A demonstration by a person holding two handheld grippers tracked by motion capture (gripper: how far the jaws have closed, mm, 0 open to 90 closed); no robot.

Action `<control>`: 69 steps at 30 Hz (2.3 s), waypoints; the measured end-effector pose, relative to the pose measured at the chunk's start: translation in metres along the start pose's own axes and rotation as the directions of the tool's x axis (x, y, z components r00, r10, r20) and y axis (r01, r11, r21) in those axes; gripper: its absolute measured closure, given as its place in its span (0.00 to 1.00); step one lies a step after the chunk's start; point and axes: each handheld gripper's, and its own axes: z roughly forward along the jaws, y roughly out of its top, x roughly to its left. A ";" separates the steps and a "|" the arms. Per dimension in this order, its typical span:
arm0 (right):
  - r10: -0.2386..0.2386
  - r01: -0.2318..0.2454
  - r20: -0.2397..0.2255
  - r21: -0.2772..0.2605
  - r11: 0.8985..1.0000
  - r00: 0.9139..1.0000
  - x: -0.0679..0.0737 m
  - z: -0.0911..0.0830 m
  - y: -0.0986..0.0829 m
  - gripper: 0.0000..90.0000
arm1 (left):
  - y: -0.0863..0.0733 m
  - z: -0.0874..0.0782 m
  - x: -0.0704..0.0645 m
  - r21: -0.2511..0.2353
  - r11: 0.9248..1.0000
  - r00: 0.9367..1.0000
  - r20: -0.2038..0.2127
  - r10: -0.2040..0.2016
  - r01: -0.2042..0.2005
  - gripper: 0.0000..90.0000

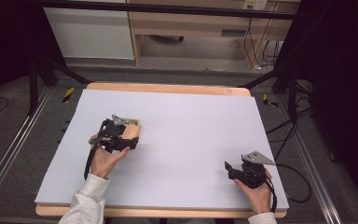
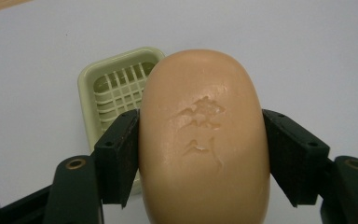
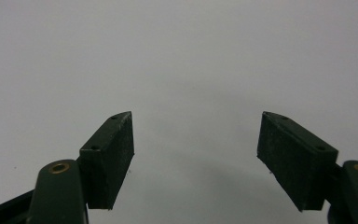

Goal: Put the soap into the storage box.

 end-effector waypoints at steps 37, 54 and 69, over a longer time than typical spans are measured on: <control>0.002 -0.002 -0.005 0.005 1.000 1.000 0.002 0.002 0.001 0.30 | 0.018 0.036 0.030 0.025 0.998 0.996 -0.064 -0.058 0.060 0.35; 0.008 -0.008 -0.009 0.012 1.000 1.000 0.003 0.002 0.001 0.30 | 0.007 0.054 0.038 0.054 0.995 0.994 -0.071 -0.084 0.088 0.35; 0.004 -0.004 -0.006 0.010 1.000 1.000 0.002 0.002 0.001 0.30 | 0.004 0.065 0.037 0.075 0.993 0.994 -0.074 -0.081 0.087 0.35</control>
